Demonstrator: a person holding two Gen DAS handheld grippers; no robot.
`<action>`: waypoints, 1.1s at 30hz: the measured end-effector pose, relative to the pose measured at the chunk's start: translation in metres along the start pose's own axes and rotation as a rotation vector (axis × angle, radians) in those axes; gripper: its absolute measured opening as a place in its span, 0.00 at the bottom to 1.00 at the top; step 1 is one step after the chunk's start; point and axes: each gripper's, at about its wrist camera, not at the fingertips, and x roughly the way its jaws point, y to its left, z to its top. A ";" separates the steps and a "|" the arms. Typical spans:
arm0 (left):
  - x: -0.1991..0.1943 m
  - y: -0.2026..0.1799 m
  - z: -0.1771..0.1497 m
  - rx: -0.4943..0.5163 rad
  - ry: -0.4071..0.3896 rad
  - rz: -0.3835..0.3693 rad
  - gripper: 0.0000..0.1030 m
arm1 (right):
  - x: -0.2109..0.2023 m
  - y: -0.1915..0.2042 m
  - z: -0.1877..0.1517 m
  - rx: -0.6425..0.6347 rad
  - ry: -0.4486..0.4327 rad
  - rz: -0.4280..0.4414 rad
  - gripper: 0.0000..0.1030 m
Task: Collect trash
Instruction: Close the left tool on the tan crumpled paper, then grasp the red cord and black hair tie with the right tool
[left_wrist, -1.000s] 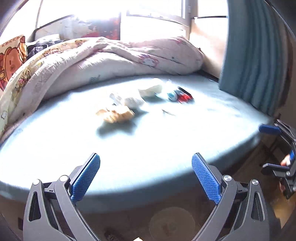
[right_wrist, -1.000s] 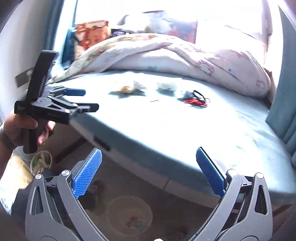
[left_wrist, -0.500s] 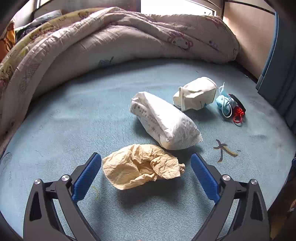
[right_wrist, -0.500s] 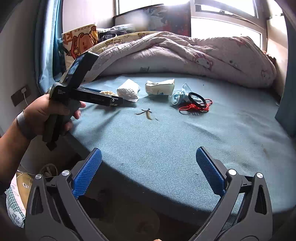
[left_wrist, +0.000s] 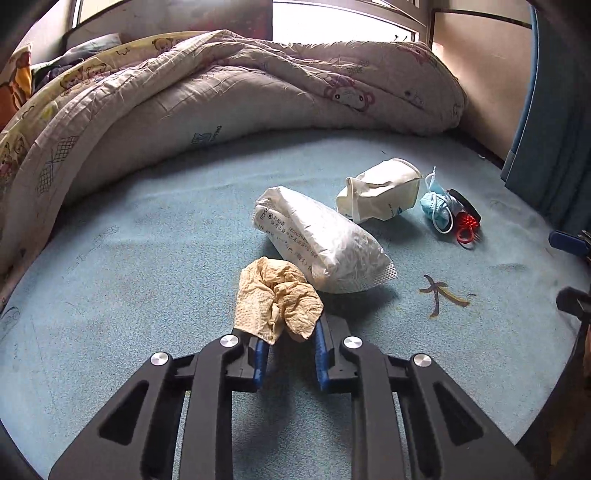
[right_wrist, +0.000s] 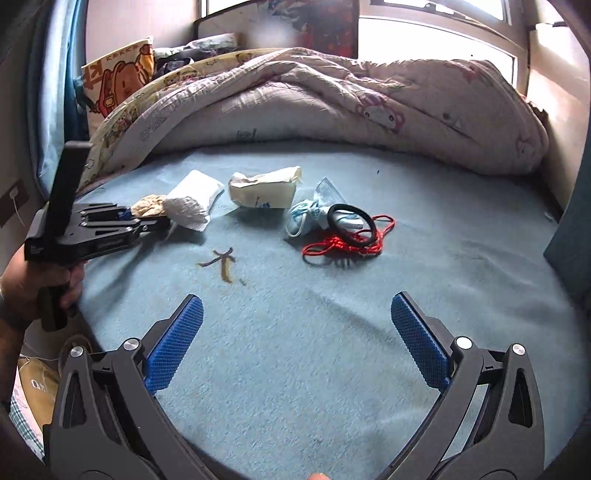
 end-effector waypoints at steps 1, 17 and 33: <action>0.000 0.003 0.000 -0.016 -0.001 -0.015 0.17 | 0.008 -0.008 0.008 0.020 0.011 0.009 0.95; 0.002 0.005 0.000 -0.038 0.000 -0.025 0.17 | 0.086 -0.021 0.049 -0.163 0.093 -0.105 0.33; -0.002 0.006 -0.003 -0.054 -0.018 -0.018 0.17 | 0.064 -0.036 0.044 -0.112 0.027 -0.107 0.08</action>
